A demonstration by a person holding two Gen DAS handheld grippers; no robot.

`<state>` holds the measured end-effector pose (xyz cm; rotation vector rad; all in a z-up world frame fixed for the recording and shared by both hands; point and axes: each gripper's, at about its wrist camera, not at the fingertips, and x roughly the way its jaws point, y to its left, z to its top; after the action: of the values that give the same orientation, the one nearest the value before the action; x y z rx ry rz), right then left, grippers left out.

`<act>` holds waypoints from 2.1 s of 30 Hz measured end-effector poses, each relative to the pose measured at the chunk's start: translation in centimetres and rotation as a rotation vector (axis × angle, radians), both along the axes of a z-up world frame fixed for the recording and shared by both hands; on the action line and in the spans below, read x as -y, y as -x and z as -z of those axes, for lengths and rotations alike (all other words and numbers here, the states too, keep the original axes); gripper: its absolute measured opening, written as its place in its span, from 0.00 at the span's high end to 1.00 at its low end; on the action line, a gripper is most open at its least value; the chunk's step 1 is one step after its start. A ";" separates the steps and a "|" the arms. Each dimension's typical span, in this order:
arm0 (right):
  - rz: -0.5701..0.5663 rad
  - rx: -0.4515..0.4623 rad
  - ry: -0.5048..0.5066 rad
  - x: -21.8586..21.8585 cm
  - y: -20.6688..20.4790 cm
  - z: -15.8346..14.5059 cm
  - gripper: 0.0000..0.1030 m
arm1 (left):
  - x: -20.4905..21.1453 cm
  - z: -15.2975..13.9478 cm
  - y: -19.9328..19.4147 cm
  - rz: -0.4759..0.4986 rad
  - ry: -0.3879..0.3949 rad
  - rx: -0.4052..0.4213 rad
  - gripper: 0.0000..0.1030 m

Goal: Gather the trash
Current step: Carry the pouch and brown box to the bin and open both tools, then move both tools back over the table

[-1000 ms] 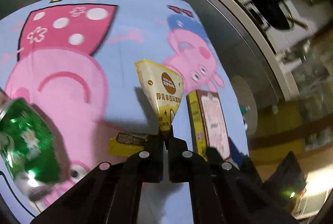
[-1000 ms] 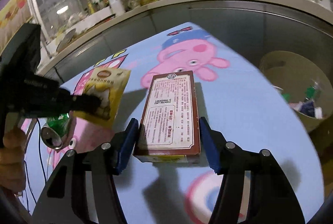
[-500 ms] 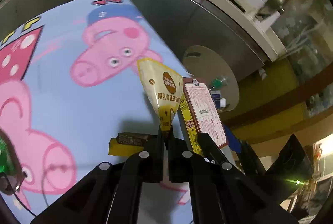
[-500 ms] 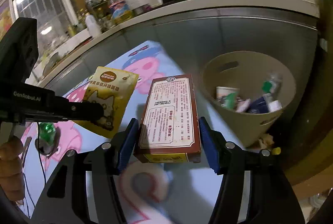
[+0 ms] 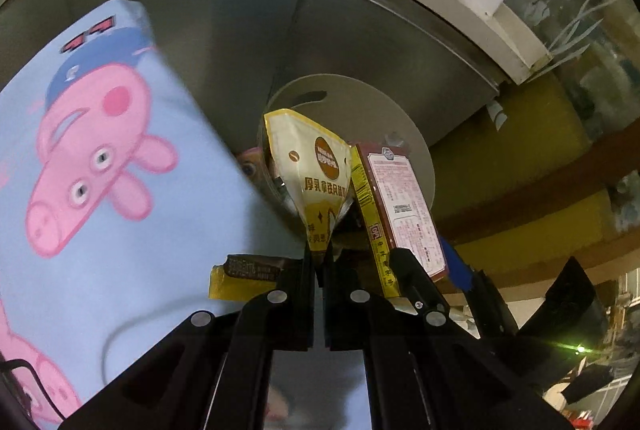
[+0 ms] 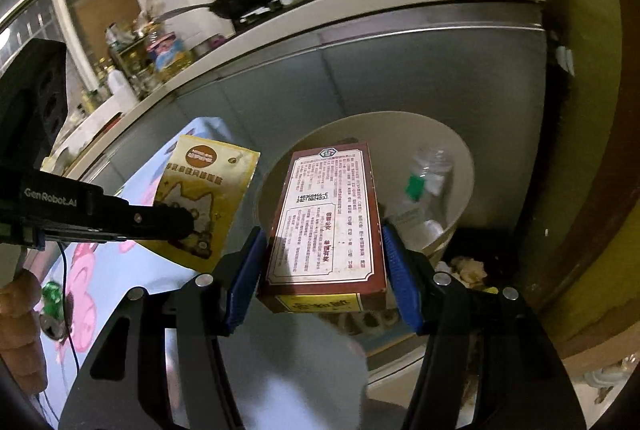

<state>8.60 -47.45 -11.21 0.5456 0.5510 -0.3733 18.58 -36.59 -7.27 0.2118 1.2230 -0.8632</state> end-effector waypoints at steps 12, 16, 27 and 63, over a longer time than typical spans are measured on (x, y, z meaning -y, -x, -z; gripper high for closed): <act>0.047 -0.018 0.005 4.5 -1.6 0.3 0.44 | 5.9 2.1 -0.7 0.056 -0.069 0.054 0.97; 0.041 -0.025 0.011 5.0 -2.3 0.2 0.44 | 6.3 2.5 -1.1 0.054 -0.082 0.072 0.97; 0.017 -0.060 0.018 5.3 -4.4 0.9 0.42 | 7.3 3.5 -1.5 0.047 -0.115 0.104 0.97; -0.069 0.079 -0.017 -7.9 -2.5 -4.8 0.29 | -11.1 -4.2 4.2 -0.229 -0.063 0.523 0.77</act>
<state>11.09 -39.54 -6.43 0.5541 0.4963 -0.2808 14.38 -25.54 -3.08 0.3188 0.7649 -0.5233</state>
